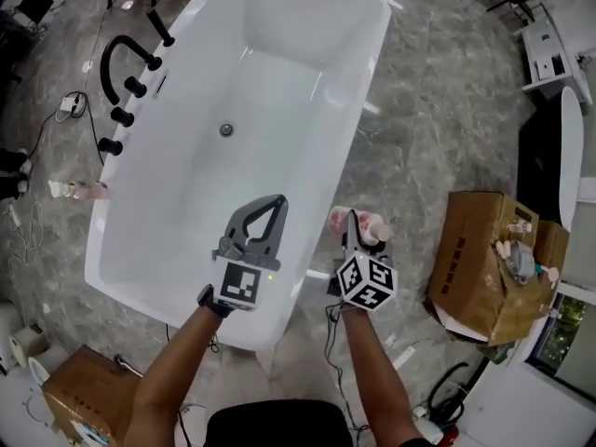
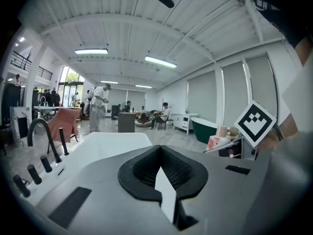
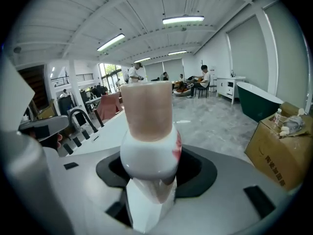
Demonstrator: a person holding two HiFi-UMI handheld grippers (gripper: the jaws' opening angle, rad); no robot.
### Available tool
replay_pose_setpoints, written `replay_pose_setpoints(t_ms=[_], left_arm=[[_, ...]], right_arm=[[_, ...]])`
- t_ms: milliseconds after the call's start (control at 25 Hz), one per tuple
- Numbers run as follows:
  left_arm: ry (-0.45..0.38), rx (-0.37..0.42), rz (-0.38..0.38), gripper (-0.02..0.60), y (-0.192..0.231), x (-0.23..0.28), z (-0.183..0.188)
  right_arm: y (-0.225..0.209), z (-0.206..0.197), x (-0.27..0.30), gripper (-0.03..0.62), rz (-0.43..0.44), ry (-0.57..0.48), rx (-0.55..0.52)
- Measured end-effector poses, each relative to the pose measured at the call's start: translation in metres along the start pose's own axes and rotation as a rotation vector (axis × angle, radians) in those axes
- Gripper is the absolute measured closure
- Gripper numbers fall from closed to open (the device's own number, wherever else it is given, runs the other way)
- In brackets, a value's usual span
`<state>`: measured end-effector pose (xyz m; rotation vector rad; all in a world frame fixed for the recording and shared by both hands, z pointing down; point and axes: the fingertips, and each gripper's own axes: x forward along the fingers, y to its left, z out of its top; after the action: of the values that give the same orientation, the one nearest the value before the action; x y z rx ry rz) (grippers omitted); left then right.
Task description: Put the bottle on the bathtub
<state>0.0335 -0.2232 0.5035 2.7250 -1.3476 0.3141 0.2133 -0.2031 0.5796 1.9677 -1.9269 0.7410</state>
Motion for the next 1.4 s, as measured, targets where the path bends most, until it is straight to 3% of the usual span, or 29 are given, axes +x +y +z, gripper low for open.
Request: replay_pose_setpoints(t_ms=[360,760,1400], left_arm=[[0.066,0.023,0.000,0.565,0.012,0.050,-0.049],[0.088,0.008,0.002,0.565,0.021,0.074,-0.071],[0.100,-0.031,0.022,0.565,0.025,0.086,-0.088]], right_arm=[[-0.031,-0.015,0.082,0.376,-0.064,0.020,0.047],[-0.034,-0.018,0.146,0.376,-0.109,0.029,0.103],[-0.028,-0.016,0.170,0.348,-0.095,-0.005,-0.050]])
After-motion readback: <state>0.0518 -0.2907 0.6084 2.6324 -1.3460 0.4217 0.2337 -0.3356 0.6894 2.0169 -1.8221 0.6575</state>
